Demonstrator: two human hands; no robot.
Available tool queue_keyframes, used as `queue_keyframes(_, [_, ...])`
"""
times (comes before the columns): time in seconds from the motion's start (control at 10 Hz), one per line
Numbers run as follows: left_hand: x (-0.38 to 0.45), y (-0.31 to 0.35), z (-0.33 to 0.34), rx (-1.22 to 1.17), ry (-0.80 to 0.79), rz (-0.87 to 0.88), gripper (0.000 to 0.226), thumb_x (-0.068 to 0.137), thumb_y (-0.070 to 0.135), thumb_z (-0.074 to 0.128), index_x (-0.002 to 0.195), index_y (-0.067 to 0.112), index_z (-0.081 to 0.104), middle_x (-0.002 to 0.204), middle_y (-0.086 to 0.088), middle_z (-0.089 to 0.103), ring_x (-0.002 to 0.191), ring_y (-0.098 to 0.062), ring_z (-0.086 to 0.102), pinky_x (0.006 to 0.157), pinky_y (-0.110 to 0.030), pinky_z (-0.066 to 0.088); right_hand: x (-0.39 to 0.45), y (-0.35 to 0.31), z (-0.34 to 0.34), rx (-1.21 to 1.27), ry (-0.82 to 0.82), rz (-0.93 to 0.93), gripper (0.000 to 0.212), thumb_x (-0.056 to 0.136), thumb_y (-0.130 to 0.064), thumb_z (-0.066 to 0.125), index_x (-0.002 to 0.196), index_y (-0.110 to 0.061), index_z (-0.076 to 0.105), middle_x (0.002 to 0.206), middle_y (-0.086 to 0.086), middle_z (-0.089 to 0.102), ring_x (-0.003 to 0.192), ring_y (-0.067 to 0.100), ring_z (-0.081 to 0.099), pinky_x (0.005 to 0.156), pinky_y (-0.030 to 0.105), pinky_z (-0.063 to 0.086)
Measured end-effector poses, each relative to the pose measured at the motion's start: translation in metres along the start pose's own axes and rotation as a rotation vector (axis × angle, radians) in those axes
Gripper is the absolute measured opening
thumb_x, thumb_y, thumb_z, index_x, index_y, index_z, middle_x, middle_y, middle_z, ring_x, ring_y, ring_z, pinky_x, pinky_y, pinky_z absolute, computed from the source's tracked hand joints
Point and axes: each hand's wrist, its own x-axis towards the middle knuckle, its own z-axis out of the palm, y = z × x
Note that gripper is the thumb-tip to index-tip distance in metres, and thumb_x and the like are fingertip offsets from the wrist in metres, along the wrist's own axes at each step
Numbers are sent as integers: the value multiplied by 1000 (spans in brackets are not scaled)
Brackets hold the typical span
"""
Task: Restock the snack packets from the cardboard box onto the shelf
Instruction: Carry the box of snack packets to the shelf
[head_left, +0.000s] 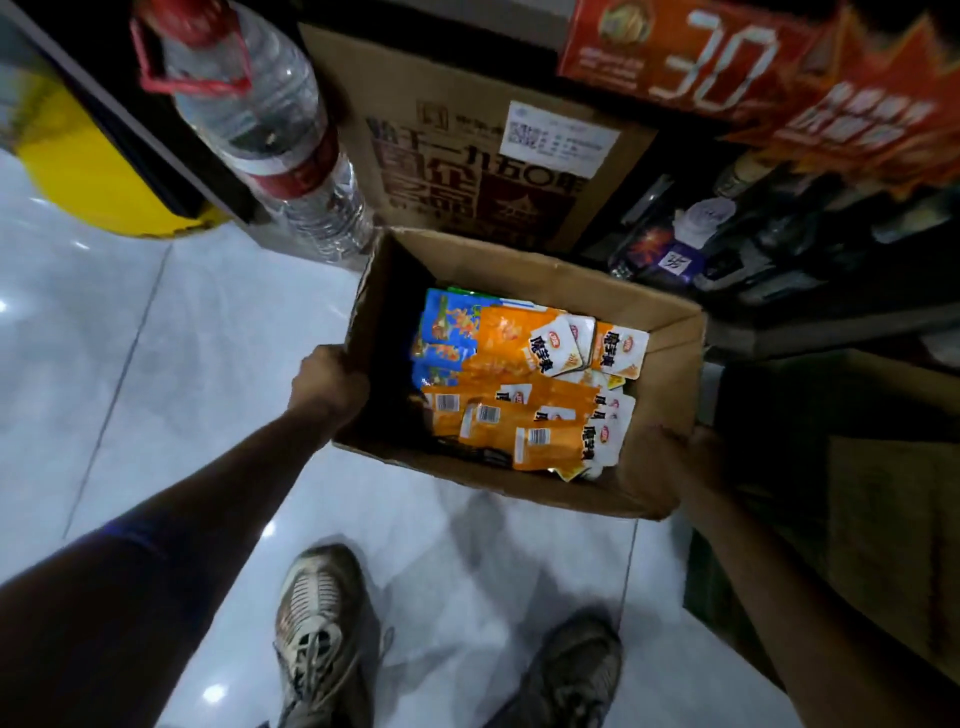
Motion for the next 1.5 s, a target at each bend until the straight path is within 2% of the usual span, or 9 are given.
queue_keyframes(0.1, [-21, -3, -19, 99, 44, 63, 9, 82, 1, 50, 82, 10, 53, 86, -17, 59, 94, -45, 62, 74, -39, 47, -58, -43, -36, 30, -46, 70, 33, 96, -19, 52, 121, 3, 54, 110, 16, 58, 102, 36, 55, 88, 37, 43])
queue_keyframes(0.3, [-122, -10, -104, 65, 37, -38, 13, 83, -1, 48, 84, 11, 53, 85, -14, 57, 93, -43, 61, 72, -34, 41, -149, -86, -95, -107, -58, 27, 46, 100, -22, 47, 140, -1, 40, 143, 21, 42, 128, 39, 42, 94, 35, 35])
queue_keyframes(0.4, [-175, -9, -153, 6, 39, -98, 16, 82, -2, 48, 86, 12, 54, 86, -14, 58, 93, -42, 62, 71, -35, 41, -198, -112, -128, -114, -111, 22, 52, 99, -28, 48, 145, -5, 34, 146, 20, 39, 131, 38, 39, 100, 39, 34])
queue_keyframes(0.6, [-305, -14, -288, -91, 108, -203, 17, 77, -1, 48, 70, 15, 48, 89, -22, 65, 91, -44, 62, 74, -41, 47, -325, -191, -208, -178, -191, -125, 38, 98, -19, 50, 131, 0, 48, 132, 24, 51, 118, 37, 50, 100, 45, 40])
queue_keyframes(0.7, [-370, -24, -345, -178, 203, -244, 14, 70, 15, 46, 76, 8, 57, 86, -21, 68, 88, -42, 62, 73, -40, 49, -384, -239, -246, -188, -233, -291, 25, 93, -2, 52, 114, 8, 59, 118, 22, 60, 110, 36, 55, 94, 41, 42])
queue_keyframes(0.9, [-458, -50, -424, -360, 404, -353, 17, 84, 21, 57, 85, 6, 65, 87, -18, 70, 89, -38, 66, 74, -40, 53, -493, -327, -294, -270, -344, -625, 12, 86, 1, 49, 85, 1, 60, 84, 15, 62, 79, 26, 58, 68, 33, 44])
queue_keyframes(1.1, [-530, -91, -506, -556, 590, -379, 15, 82, 18, 58, 71, 8, 58, 93, -26, 69, 91, -41, 66, 74, -42, 53, -608, -406, -293, -275, -373, -939, 21, 84, 0, 51, 97, 5, 67, 90, 13, 66, 84, 23, 59, 71, 33, 47])
queue_keyframes(1.3, [-580, -172, -594, -646, 672, -431, 27, 71, 29, 59, 82, 5, 66, 90, -21, 71, 88, -39, 67, 74, -44, 56, -735, -465, -243, -293, -413, -1072, 21, 87, -7, 55, 100, -1, 69, 90, 9, 66, 80, 22, 60, 70, 28, 45])
queue_keyframes(1.5, [-600, -255, -670, -675, 754, -485, 29, 68, 27, 57, 84, 5, 68, 91, -21, 71, 87, -40, 67, 72, -46, 57, -845, -510, -169, -318, -477, -1134, 13, 87, -18, 59, 94, -11, 67, 90, 7, 68, 83, 28, 65, 79, 39, 56])
